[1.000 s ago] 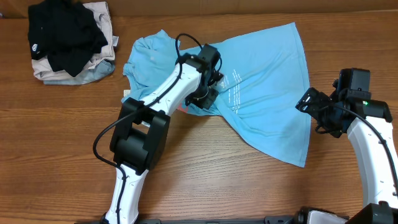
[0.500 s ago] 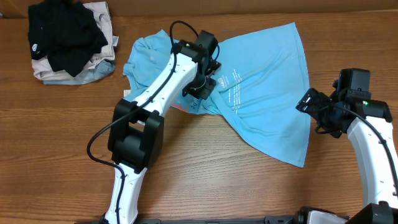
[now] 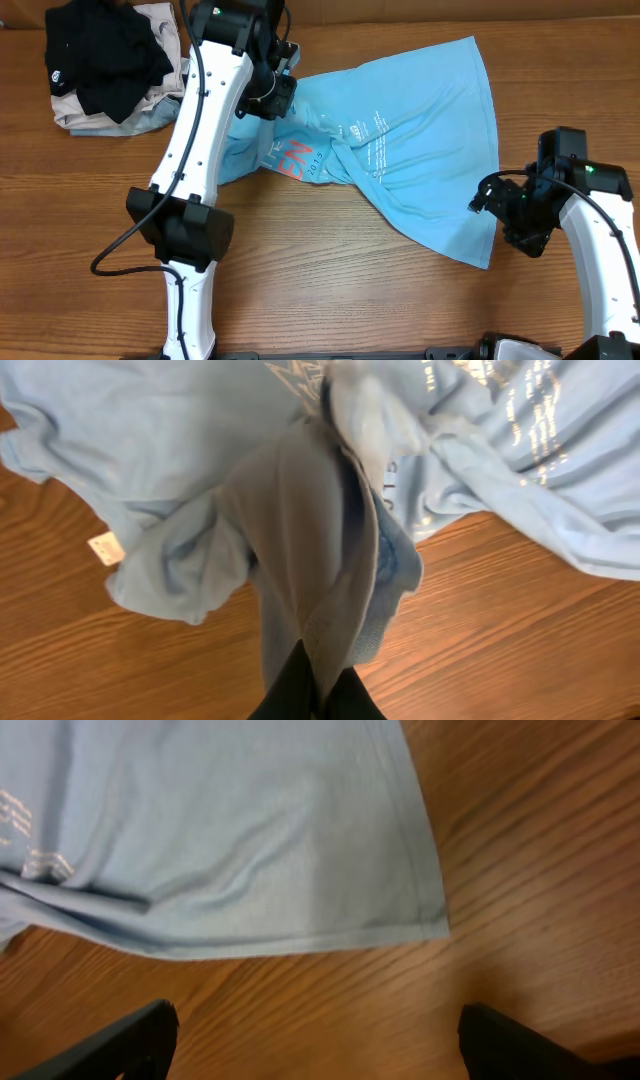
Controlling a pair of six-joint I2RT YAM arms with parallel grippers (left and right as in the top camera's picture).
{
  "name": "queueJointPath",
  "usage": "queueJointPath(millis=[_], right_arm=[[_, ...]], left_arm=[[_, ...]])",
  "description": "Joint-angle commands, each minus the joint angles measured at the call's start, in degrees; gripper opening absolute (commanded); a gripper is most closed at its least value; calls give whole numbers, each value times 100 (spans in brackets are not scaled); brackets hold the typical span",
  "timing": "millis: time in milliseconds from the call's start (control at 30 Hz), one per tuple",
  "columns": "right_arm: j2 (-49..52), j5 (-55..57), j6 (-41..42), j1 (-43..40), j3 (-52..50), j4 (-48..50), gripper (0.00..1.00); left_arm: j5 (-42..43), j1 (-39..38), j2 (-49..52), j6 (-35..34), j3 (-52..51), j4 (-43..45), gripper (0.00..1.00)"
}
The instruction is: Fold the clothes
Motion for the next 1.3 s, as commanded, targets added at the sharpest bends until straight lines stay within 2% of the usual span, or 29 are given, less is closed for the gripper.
queueJointPath(millis=[0,67,100,267,400,500,700,800,1000,1033,1133,1167,1267], right_arm=[[-122,-157,505,98,-372,-35,93],[-122,-155,750,136,-586,50,93],[-122,-157,973,195,-848,184,93],[-120,-133,1539,291,-1486,706,93],[-120,313,2026,378,-1832,1113,86],[-109,632,2452,435,-2002,1283,86],[-85,706,2717,435,-2262,1832,85],[31,708,2715,435,-2286,1932,79],[546,706,2710,435,-2304,2087,75],[671,706,2691,435,-2308,2129,71],[846,708,2645,435,-2312,2199,46],[874,708,2645,435,-2312,2218,41],[883,708,2643,428,-2282,2299,15]], left_arm=[[83,-9,-286,-398,-74,-17,4],[-17,22,-407,-549,-203,-17,4],[-264,85,-656,-824,-507,-17,4],[-1060,380,-1333,-1316,-1561,-15,4],[-1161,737,-1519,-1381,-2253,-15,4],[-1207,1012,-1519,-1440,-2774,219,4],[-1283,1440,-1517,-1440,-3764,929,4],[-1318,1539,-1517,-1456,-3895,1102,4],[-1624,1547,-1523,-1523,-3895,1189,4],[-1624,1547,-1523,-1532,-3895,1213,4],[-1628,1550,-1523,-1543,-3895,1252,4],[-1631,1550,-1523,-1543,-3895,1272,4],[-1908,1550,-1523,-1543,-3880,1309,4]])
